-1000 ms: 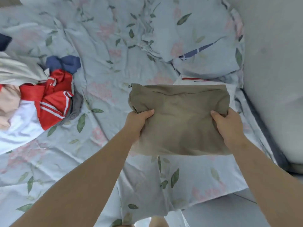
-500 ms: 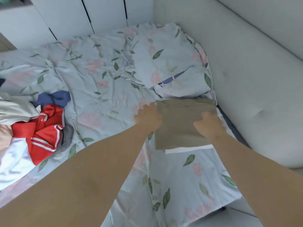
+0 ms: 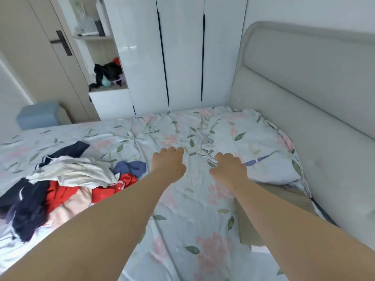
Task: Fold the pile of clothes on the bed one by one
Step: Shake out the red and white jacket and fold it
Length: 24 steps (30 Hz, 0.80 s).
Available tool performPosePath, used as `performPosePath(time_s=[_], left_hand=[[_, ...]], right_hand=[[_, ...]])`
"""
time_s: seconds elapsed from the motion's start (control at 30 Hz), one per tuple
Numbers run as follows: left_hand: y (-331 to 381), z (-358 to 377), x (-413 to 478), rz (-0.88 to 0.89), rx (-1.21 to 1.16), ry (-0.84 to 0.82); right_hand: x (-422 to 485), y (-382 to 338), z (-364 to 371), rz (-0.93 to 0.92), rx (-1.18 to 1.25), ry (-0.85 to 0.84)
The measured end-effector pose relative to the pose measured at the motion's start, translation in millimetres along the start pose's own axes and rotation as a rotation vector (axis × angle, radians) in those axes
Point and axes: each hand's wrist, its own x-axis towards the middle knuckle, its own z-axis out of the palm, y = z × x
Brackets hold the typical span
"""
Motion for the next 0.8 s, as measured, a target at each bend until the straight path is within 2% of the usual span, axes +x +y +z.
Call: performPosePath(time_s=[0.27, 0.43, 0.6, 0.8], left_hand=[[-149, -56, -93, -0.053, 0.060, 0.115], [-225, -63, -161, -0.104, 0.084, 0.128], [-268, -53, -215, -0.161, 0.066, 0.118], [-286, -37, -260, -0.237, 0.038, 0.087]], right_hand=[[-68, -170, 10, -0.126, 0.065, 0.036], [-122, -258, 40, -0.225, 0.076, 0.043], [-159, -299, 64, -0.312, 0.048, 0.015], [-182, -310, 90, -0.379, 0.010, -0.030]])
